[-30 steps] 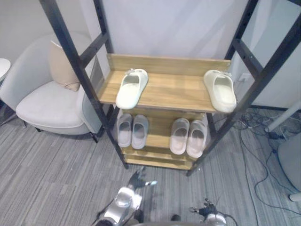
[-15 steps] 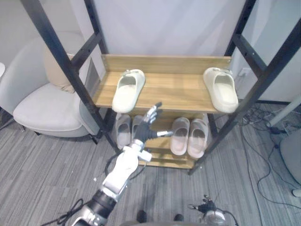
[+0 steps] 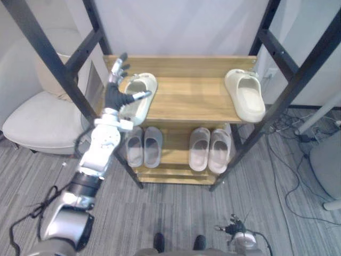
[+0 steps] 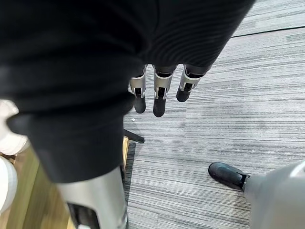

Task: Organize the slippers on the shoe rack

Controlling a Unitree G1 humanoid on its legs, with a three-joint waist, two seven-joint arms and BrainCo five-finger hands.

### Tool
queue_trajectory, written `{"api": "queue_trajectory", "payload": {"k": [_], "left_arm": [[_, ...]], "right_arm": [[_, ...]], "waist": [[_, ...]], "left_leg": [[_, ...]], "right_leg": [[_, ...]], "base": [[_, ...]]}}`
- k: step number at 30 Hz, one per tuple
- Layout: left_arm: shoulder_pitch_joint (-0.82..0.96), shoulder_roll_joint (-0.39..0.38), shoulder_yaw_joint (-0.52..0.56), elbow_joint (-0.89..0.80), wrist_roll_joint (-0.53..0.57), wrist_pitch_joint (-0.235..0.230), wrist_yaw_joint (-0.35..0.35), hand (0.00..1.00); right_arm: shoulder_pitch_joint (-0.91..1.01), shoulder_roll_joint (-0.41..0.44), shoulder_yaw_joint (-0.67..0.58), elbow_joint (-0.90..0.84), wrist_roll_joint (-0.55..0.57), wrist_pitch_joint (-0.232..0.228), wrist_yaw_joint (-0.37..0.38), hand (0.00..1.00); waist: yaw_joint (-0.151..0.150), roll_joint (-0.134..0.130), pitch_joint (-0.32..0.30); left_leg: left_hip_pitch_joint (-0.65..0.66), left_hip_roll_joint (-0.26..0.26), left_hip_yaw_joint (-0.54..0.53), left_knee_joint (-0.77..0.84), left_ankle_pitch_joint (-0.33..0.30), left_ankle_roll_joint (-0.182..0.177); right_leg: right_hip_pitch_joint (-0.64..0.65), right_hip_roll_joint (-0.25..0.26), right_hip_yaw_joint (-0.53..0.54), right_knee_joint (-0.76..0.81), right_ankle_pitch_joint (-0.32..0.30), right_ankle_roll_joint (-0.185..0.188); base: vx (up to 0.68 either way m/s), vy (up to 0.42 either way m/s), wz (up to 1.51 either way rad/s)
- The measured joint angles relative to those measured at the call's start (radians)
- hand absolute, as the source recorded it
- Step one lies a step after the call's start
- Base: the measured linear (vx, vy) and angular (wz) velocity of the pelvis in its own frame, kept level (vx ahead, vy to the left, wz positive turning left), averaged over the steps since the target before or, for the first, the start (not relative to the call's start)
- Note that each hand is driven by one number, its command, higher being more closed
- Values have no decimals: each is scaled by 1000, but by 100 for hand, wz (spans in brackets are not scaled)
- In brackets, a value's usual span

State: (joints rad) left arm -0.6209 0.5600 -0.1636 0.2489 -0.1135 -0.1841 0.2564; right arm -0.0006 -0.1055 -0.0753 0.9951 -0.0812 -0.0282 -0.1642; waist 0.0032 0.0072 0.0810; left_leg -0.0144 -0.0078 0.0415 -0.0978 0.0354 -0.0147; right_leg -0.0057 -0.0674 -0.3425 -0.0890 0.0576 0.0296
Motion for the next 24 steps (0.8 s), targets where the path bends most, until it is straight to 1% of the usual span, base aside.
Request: {"api": "queue_trajectory", "payload": {"k": [2, 4, 7, 11, 14, 18, 24], "left_arm": [[-32, 20, 11, 1, -6, 0, 1, 0], [-48, 31, 11, 1, -7, 0, -2, 0], [-56, 31, 7, 1, -11, 1, -4, 0], [-123, 30, -28, 7, -17, 2, -6, 0], [-167, 30, -44, 31, -17, 3, -6, 0], [-222, 29, -70, 54, -13, 6, -7, 0], [-276, 21, -100, 134, 39, 36, -22, 0]], "right_arm": [[-8, 1, 0, 0, 0, 0, 1, 0], [-9, 5, -1, -1, 0, 0, 2, 0], [3, 30, 0, -15, 0, 0, 8, 0], [33, 42, 0, -65, 0, 0, 9, 0], [53, 50, 1, -96, 0, 0, 8, 0], [67, 57, 1, -146, 0, 0, 5, 0], [71, 67, 1, -176, 0, -1, 5, 0]], "waist": [[6, -9, 6], [7, -11, 8], [16, -14, 10], [28, -15, 11], [31, -16, 11], [39, -16, 11], [44, -17, 11]], "left_leg": [[-27, 0, 3, 11, 0, 1], [-40, -3, 8, 13, -1, 2], [-49, -5, 33, 26, -13, 17], [-88, -8, 43, 49, -19, 20], [-90, -4, 56, 50, -21, 19], [-117, 2, 72, 51, -21, 18], [-126, 3, 91, 68, -28, 18]], "right_leg": [[-25, -4, 20, 0, 11, -4], [-40, -9, 39, 0, 18, -4], [-52, -13, 68, 0, 24, -2], [-83, -22, 78, 1, 36, 1], [-87, -22, 80, 1, 36, 1], [-134, -21, 89, 30, 33, -1], [-148, -23, 106, 38, 34, -1]], "base": [[24, 29, -13], [12, 47, -11], [-12, 52, -20], [-36, 45, -7], [-6, 17, -6], [9, 12, -10], [23, 14, -9]]}}
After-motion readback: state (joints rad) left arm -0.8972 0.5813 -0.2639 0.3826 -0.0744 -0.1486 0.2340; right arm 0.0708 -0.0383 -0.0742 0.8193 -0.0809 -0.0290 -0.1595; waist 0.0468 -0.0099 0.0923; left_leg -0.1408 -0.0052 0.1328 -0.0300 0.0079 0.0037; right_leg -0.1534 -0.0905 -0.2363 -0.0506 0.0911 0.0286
